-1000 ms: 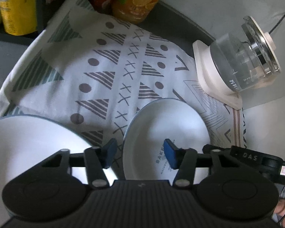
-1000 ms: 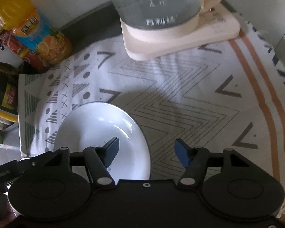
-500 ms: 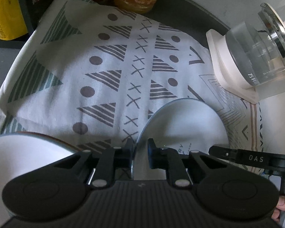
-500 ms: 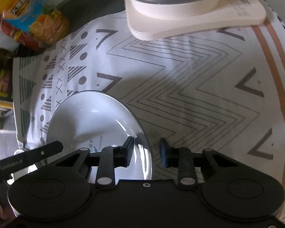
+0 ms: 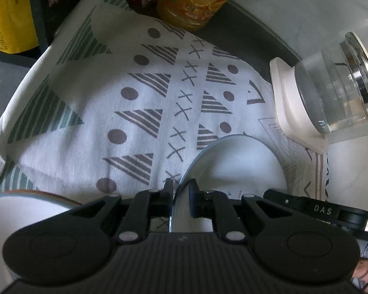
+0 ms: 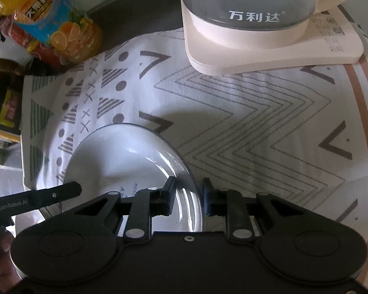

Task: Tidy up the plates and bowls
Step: 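Lift the 'BAKERY' plate with both grippers and carry it over the plate stack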

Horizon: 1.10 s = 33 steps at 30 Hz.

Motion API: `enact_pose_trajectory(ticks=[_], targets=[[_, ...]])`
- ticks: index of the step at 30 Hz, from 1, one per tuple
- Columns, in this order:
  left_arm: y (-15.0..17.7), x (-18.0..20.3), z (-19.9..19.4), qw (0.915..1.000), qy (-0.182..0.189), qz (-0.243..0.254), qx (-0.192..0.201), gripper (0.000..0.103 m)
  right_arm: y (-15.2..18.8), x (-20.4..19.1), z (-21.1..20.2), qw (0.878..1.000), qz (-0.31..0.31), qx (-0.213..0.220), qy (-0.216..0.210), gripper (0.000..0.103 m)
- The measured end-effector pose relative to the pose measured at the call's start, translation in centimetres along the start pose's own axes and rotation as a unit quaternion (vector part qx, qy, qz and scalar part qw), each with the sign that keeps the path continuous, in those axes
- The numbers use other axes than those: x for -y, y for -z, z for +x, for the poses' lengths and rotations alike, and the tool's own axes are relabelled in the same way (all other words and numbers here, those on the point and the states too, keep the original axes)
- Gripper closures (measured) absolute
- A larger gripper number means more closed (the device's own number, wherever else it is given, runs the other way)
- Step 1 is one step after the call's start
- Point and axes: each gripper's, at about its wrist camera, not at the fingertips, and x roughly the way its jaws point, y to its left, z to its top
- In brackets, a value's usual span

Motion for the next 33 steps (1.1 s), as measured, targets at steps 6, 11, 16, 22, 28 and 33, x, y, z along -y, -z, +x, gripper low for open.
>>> enact_pose_trajectory(ticks=[6,11,16,22,28,33], targets=[[0.1,-0.2,0.3,0.9996,0.0,0.009,-0.025,0.092,0.0,-0.1,0.3,1.0,0.005,-0.023,0.0,0.079],[0.5,0.4,0.5,0.9992,-0.012,0.025,-0.028,0.092,0.2,-0.9,0.5,0.999,-0.02,-0.033,0.017,0.076],[0.4,0.2,-0.4,0.9996,-0.008,0.025,-0.003,0.092,0.2,-0.7,-0.1,1.0,-0.02,0.004,0.011,0.083],[-0.6,0.0,-2.5,0.9994,0.002,0.025,0.023,0.093,0.4,-0.6,-2.1,0.999,-0.016,0.043,-0.022,0.089],[-1.0,-0.8,-4.5,0.9989,0.006,0.02,0.042,0.093,0.5,-1.8,-3.2,0.997,-0.016,0.068,-0.03,0.089],[-1.0,-1.8,-6.3,0.9984,0.011,0.011,0.055,0.092,0.7,-3.3,-4.1,0.996,-0.026,0.082,-0.039,0.09]])
